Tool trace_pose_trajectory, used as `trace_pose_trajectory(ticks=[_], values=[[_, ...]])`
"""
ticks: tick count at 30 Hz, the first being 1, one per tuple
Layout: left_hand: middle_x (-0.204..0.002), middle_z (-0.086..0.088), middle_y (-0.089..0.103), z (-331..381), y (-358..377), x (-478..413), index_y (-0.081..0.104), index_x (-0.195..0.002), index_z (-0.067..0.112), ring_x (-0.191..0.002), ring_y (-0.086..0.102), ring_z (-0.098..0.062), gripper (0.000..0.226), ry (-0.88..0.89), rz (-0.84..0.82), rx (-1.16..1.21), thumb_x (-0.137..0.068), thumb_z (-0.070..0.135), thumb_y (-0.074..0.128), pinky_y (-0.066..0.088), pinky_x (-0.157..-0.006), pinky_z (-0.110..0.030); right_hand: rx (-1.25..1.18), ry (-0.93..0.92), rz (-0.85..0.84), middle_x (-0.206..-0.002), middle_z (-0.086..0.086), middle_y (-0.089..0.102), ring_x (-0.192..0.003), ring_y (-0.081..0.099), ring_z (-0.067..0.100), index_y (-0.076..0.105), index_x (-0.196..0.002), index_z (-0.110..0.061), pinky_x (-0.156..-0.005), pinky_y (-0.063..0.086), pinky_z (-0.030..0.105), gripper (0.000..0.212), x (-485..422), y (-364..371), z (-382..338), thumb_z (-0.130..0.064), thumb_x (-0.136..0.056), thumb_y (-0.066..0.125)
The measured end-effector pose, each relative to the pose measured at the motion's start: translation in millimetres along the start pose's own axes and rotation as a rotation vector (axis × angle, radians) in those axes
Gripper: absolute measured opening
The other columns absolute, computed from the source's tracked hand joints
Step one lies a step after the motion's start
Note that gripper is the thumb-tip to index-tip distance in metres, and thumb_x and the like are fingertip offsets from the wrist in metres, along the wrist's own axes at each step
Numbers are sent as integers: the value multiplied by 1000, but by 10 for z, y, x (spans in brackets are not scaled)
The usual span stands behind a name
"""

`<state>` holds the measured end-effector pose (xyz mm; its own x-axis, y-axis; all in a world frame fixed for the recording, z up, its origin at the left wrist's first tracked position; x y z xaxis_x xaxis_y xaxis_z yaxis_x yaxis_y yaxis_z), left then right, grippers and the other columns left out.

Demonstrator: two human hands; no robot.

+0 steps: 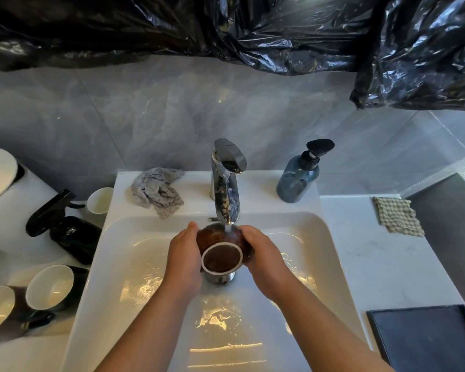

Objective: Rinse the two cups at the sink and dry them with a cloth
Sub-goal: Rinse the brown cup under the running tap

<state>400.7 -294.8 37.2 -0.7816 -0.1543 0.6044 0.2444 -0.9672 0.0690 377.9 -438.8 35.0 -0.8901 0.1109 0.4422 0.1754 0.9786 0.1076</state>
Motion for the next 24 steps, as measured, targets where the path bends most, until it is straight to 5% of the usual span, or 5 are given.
trace_pose_trajectory(ticks=[6, 11, 15, 20, 24], values=[[-78, -13, 67, 18, 50, 84, 62, -84, 10, -67, 64, -25, 36, 1, -116, 23, -104, 33, 43, 46, -63, -30, -136, 308, -139, -124, 15, 67, -111, 68, 36, 63, -127, -22, -98, 52, 57, 52, 62, -60, 141, -56, -103, 32], [-89, -5, 59, 4, 76, 84, 61, -88, 18, -80, 55, -22, 26, 202, -142, -158, -104, 15, 41, 47, -59, -22, -388, 249, 48, -102, 22, 67, -93, 69, 35, 65, -104, -5, -90, 56, 53, 19, 31, -96, 142, -20, -96, 56], [-125, -7, 64, -131, 75, 17, 62, -124, 21, -116, 61, -24, 28, 47, -163, -74, -105, 15, 42, 51, -98, -39, -384, 130, 177, -87, 11, 72, -84, 68, 27, 66, -103, -11, -74, 55, 36, 22, 32, -173, 118, -11, -99, 44], [-99, -19, 77, -216, 117, 62, 79, -90, 8, -102, 71, -34, 37, -57, -221, 7, -101, 4, 44, 54, -94, -52, -171, 53, 300, -113, 9, 67, -106, 65, 25, 63, -114, -21, -95, 56, 43, 31, 96, -163, 77, -12, -101, 36], [-101, -21, 76, -258, 110, 45, 80, -87, 9, -103, 70, -37, 38, -80, -227, 56, -101, 4, 44, 52, -98, -57, -11, -69, 275, -115, 0, 63, -105, 62, 13, 58, -124, -21, -82, 56, 19, 32, 168, -145, -47, -12, -104, 34]])
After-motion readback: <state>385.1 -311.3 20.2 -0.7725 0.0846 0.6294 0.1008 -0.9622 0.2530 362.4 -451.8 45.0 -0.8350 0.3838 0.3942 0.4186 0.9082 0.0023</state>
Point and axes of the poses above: each hand's wrist, its own x-axis away from the middle knuckle, its own y-axis out of the palm, z = x × y, the point moved 6 cm from there along -x, towards the middle knuckle
